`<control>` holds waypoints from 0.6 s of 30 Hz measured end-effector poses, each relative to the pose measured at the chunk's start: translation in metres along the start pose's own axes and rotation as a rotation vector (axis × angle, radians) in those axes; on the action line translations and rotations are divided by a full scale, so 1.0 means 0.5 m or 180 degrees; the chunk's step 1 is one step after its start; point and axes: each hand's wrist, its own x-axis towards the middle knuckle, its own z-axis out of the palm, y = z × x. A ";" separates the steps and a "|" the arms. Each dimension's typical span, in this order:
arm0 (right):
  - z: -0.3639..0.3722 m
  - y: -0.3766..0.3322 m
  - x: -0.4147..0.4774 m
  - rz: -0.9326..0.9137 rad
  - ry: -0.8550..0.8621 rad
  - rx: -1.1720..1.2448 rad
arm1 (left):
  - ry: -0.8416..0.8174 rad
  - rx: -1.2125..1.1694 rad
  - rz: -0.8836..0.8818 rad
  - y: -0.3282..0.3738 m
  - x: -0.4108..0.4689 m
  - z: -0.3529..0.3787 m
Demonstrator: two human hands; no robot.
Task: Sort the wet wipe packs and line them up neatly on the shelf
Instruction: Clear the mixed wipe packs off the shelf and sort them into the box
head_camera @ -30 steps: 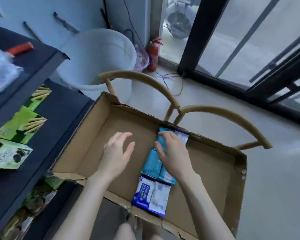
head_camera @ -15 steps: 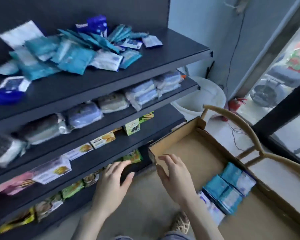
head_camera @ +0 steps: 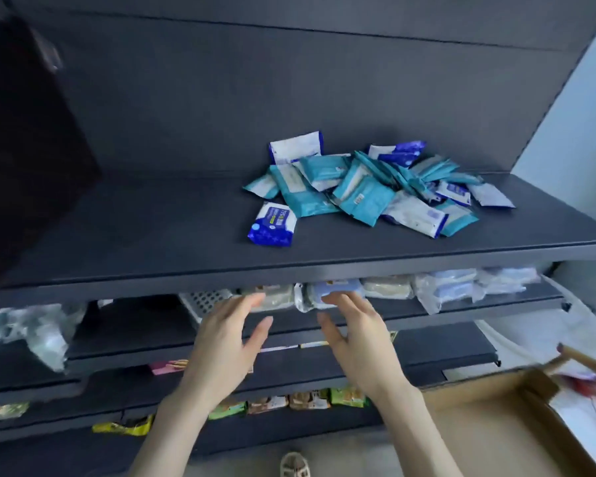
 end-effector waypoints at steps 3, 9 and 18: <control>0.015 -0.019 0.102 -0.0141 0.0015 0.0041 | 0.0163 0.0000 0.0056 -0.028 0.077 -0.026; 0.058 -0.012 0.294 -0.0131 0.0036 0.0030 | 0.0417 -0.0043 -0.0026 -0.093 0.246 -0.017; 0.113 0.056 0.500 0.0061 -0.0451 -0.0617 | -0.0570 0.0428 -0.1055 -0.108 0.461 0.054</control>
